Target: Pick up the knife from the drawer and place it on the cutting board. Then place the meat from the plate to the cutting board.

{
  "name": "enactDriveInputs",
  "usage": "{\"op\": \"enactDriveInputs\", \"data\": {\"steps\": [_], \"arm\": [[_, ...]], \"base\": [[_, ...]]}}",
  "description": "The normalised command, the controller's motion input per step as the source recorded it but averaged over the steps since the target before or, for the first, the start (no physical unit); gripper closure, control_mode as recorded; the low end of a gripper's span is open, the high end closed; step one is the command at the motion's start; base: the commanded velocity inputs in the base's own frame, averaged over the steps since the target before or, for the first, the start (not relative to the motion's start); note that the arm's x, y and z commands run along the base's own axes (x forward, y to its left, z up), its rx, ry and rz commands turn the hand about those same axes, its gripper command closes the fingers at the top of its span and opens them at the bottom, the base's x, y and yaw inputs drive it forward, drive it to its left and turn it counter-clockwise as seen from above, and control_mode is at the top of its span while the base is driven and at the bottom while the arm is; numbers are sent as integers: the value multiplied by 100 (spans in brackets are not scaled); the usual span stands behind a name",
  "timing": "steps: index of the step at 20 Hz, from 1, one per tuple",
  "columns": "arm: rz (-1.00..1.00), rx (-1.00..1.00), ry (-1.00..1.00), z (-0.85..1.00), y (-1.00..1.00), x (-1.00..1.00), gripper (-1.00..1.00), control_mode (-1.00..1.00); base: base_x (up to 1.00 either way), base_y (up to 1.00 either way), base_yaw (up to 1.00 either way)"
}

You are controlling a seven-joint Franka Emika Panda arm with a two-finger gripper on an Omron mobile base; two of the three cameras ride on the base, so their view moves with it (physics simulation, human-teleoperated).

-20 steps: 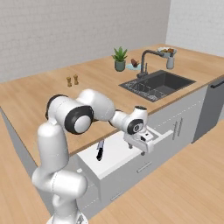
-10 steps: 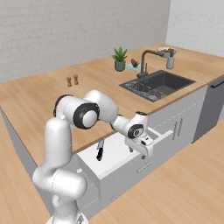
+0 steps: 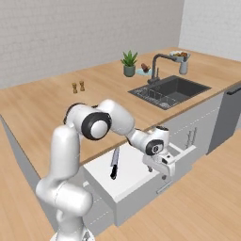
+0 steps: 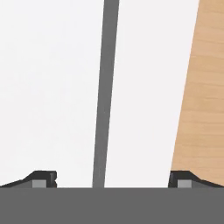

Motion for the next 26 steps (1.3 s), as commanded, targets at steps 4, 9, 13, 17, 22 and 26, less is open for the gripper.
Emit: {"op": "enactDriveInputs", "data": {"steps": [4, 9, 13, 17, 22, 26], "arm": [[-1, 8, 13, -33, -100, -98, -100, -100], [0, 17, 2, 3, -99, -67, -100, -100], [0, 10, -13, 63, -34, -44, -100, -100], [3, 0, -21, 100, 38, -38, -100, -100], [5, -15, -15, 52, 97, -18, -100, -100], [11, -24, -18, 0, 100, -6, -100, -100]], "base": [[0, 0, 0], [0, 0, 0], [0, 0, 0], [0, 0, 0], [0, 0, 0], [0, 0, 0]]}}
